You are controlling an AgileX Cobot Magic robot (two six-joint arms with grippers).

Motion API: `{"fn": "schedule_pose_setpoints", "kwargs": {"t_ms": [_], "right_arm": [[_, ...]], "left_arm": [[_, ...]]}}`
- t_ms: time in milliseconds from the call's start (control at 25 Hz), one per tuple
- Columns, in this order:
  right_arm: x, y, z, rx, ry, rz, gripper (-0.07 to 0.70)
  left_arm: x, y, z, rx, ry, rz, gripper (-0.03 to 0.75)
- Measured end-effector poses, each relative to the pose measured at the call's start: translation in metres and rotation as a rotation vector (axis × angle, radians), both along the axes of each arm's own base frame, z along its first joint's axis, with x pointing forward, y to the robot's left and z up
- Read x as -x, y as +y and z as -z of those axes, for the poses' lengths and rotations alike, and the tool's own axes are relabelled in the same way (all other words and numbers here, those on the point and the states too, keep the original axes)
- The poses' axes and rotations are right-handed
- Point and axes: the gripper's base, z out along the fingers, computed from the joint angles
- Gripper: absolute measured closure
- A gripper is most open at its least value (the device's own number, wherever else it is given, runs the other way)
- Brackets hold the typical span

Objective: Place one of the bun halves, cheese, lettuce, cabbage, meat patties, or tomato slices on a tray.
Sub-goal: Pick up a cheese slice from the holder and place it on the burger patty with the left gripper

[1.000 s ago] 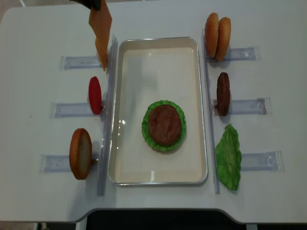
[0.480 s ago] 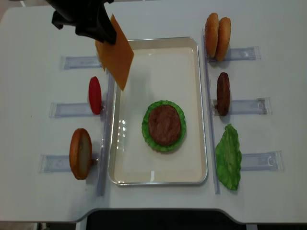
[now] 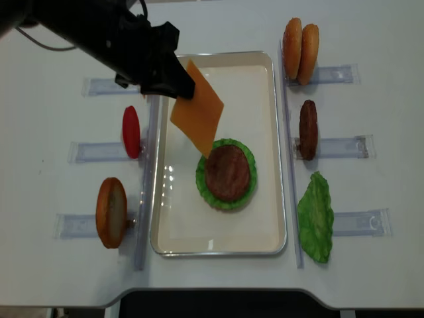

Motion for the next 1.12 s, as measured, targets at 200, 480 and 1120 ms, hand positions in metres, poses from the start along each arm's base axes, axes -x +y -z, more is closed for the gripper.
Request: {"fn": "schedule_pose_setpoints", "kwargs": {"t_ms": [200,480,1120], "right_arm": [[0.000,0.000,0.000,0.000,0.000,0.000,0.149],[0.000,0.000,0.000,0.000,0.000,0.000,0.149],[0.000,0.000,0.000,0.000,0.000,0.000,0.149]], "left_arm": [[0.010,-0.005,0.024,0.126,-0.006,0.012,0.681],[0.018,-0.007,0.065,0.139,0.047,0.035,0.681],[0.013,-0.035,0.107,0.213,0.083,0.052,0.681]]}}
